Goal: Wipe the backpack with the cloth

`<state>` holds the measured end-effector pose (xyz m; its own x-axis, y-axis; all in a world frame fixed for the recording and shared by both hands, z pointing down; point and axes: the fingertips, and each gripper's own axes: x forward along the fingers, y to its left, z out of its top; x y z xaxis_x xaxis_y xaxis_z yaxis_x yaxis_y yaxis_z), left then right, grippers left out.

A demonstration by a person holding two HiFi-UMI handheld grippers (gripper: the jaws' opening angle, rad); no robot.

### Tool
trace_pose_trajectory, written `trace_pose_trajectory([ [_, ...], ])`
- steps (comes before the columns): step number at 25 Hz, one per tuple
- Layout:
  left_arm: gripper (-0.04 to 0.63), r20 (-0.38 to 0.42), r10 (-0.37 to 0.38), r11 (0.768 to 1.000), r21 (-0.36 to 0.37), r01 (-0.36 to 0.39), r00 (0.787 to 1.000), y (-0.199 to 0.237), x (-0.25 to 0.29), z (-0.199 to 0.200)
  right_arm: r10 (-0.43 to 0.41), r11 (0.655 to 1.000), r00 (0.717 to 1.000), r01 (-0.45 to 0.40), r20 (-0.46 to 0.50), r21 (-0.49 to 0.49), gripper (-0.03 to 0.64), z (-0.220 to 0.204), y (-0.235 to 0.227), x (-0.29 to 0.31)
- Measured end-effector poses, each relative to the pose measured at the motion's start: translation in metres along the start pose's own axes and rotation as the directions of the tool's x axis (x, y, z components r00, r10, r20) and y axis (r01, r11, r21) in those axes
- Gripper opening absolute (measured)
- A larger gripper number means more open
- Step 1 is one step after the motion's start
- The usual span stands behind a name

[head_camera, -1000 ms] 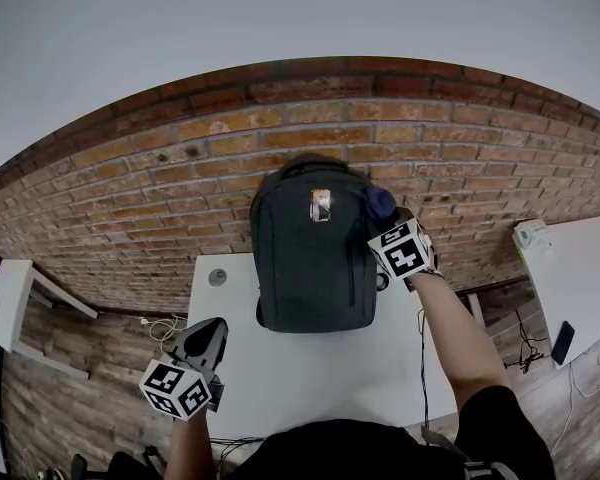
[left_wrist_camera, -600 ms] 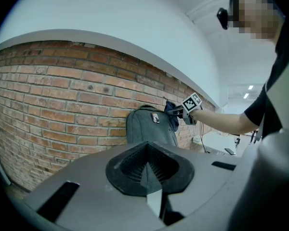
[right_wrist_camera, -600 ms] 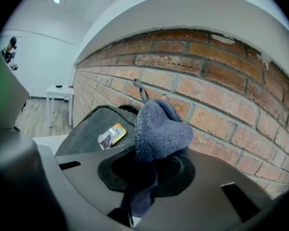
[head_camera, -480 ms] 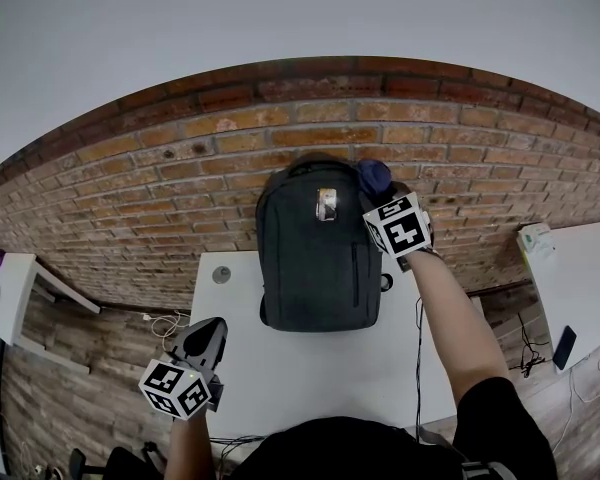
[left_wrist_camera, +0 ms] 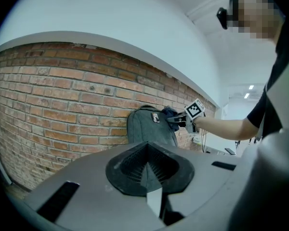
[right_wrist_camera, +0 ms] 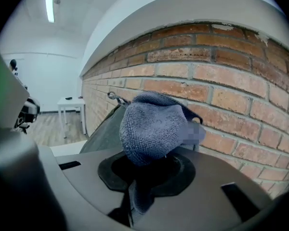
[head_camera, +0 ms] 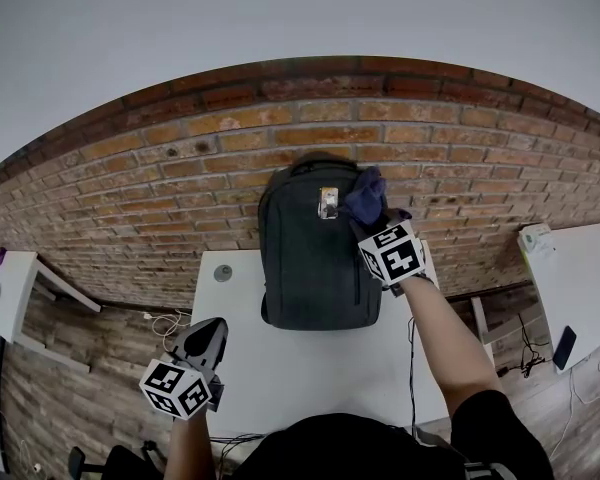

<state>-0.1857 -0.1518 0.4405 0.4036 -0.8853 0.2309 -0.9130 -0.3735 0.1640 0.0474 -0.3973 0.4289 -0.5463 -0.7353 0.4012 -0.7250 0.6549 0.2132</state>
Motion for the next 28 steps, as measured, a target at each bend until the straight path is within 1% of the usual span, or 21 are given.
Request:
trace_pose_trajectory([
  [6, -0.005, -0.004, -0.015, 1.000, 0.006, 0.015, 1.000, -0.006, 0.003, -0.001, 0.042, 0.999, 0.998, -0.042, -0.044, 0.009, 0.064, -0.035, 0.027, -0.003],
  [10, -0.005, -0.008, -0.019, 1.000, 0.009, 0.019, 1.000, -0.009, 0.004, -0.001, 0.054, 0.998, 0.997, -0.052, -0.060, 0.025, 0.064, -0.056, 0.039, -0.006],
  [18, -0.005, -0.009, -0.012, 1.000, 0.011, 0.012, 1.000, -0.010, 0.003, 0.000, 0.098, 0.994, 0.991, -0.094, -0.086, 0.053, 0.064, -0.091, 0.066, -0.013],
  [28, -0.006, -0.016, -0.019, 1.000, 0.017, 0.019, 1.000, -0.016, 0.007, 0.001, 0.143, 0.987, 0.982, -0.132, -0.126, 0.094, 0.064, -0.132, 0.089, -0.023],
])
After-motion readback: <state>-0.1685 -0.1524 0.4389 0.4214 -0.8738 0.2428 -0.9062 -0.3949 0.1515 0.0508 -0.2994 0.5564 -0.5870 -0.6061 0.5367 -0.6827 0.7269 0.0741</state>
